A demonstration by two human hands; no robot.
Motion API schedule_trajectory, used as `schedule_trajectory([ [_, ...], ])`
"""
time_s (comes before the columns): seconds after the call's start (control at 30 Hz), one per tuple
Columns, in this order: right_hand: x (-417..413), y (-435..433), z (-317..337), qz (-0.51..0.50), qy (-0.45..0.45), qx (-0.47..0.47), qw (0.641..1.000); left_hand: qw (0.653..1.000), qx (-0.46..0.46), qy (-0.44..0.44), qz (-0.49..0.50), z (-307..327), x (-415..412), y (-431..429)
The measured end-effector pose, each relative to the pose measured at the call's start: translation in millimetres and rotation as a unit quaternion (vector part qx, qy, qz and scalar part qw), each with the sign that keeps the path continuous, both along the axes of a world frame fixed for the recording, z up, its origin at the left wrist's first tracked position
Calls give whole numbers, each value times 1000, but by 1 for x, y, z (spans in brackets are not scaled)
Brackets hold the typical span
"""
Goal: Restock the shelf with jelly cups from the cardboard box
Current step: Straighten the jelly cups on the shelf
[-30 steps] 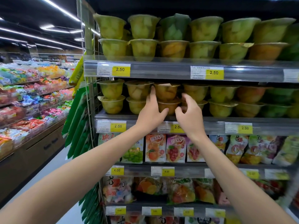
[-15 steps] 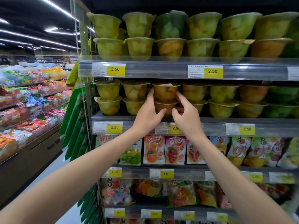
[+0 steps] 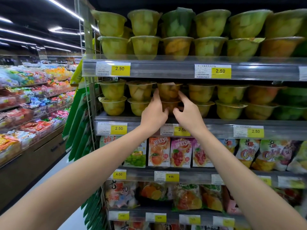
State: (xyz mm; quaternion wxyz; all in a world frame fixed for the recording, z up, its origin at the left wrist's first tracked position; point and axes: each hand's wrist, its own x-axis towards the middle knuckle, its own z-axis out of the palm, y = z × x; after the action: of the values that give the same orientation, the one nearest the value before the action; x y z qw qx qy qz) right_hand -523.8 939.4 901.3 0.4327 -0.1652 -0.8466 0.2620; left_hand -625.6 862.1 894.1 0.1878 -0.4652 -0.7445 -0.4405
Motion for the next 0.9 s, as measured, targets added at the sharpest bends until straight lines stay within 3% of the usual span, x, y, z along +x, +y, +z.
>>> schedule_trajectory([
  [0.27, 22, -2, -1, 20, 52, -13, 998, 998, 16, 58, 29, -11, 16, -14],
  [0.43, 44, 10, -6, -38, 104, 21, 994, 992, 48, 117, -12, -9, 31, -11],
  [0.7, 77, 39, -10, -146, 140, 30, 979, 996, 11, 51, -71, -2, 54, 28],
  [0.9, 73, 58, -14, -62, 54, 12, 997, 997, -23, 6, -74, -1, 58, 50],
])
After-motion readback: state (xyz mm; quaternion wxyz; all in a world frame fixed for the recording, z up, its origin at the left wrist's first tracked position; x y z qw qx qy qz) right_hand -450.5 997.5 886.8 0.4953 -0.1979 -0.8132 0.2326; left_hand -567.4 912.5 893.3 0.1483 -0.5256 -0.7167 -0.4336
